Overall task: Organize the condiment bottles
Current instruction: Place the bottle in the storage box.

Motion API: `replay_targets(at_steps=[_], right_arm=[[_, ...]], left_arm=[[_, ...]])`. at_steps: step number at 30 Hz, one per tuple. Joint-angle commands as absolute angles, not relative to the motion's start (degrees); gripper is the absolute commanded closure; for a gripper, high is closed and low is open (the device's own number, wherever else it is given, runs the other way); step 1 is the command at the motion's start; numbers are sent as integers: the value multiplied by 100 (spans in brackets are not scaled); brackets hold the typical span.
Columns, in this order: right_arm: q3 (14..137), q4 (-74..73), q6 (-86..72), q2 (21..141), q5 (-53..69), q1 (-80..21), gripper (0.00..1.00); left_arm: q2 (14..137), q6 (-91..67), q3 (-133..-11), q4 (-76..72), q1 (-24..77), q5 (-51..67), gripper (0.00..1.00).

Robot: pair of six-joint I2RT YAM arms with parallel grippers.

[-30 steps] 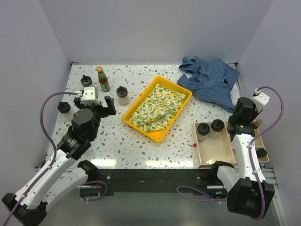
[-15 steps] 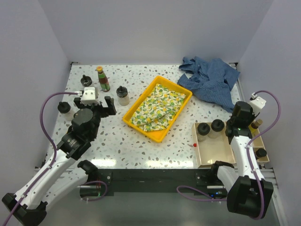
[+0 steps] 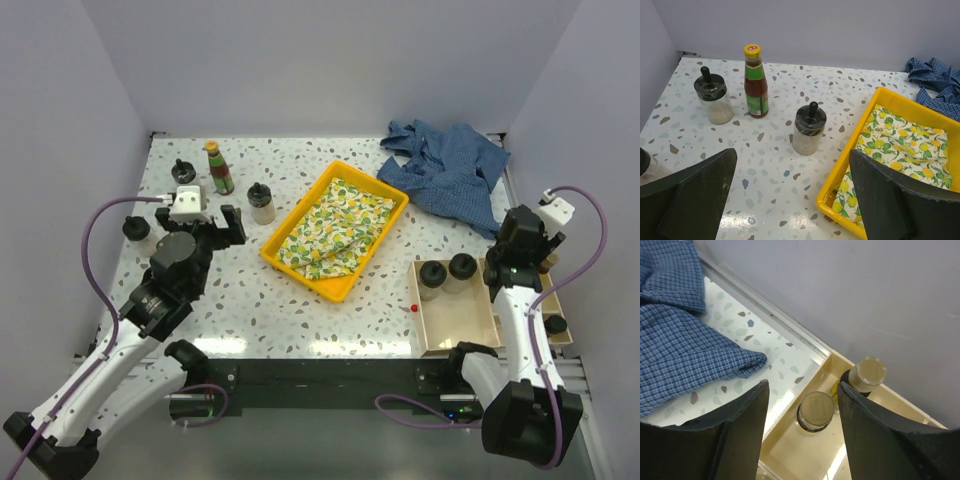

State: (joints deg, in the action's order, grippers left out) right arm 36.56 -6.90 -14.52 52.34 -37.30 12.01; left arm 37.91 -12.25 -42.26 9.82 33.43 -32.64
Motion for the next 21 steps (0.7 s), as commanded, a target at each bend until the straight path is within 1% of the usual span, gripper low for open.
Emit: replay_targets(at_steps=[1, 2, 5, 6, 9, 10, 13, 15, 18, 19, 21], right_arm=[[4515, -1220, -1687, 5247, -3288, 1222, 39], [4657, -1352, -1722, 5273, -3183, 1213, 39], [5342, -1958, -1723, 5536, -2323, 1213, 39], [5727, -2325, -1757, 5615, -1659, 1204, 39], [6177, -2627, -1688, 5862, -321, 1117, 39], [6301, -2750, -1679, 5932, -12, 1038, 36], [6556, -3006, -1574, 5968, -17, 389, 34], [6574, -3041, -1529, 5889, -9, -252, 32], [6531, -3015, -1765, 5740, 280, -851, 12], [6495, -2989, -1836, 5670, 351, -1000, 1], [6382, -2892, -1994, 5468, 535, -1326, 1]], left_arm=[[3700, -1178, -4184, 694, 3349, -3313, 0], [3691, -1169, -4192, 694, 3349, -3322, 0], [3700, -1160, -4192, 703, 3349, -3340, 0], [3700, -1151, -4201, 703, 3349, -3331, 0], [3709, -1125, -4192, 703, 3349, -3392, 0], [3718, -1116, -4201, 703, 3349, -3393, 0], [3735, -1107, -4201, 712, 3349, -3410, 0], [3832, -1073, -4184, 686, 3340, -3340, 0], [4077, -1081, -4245, 721, 3349, -3208, 0], [4165, -1081, -4254, 721, 3349, -3121, 0], [4499, -1133, -4341, 738, 3331, -3006, 1]])
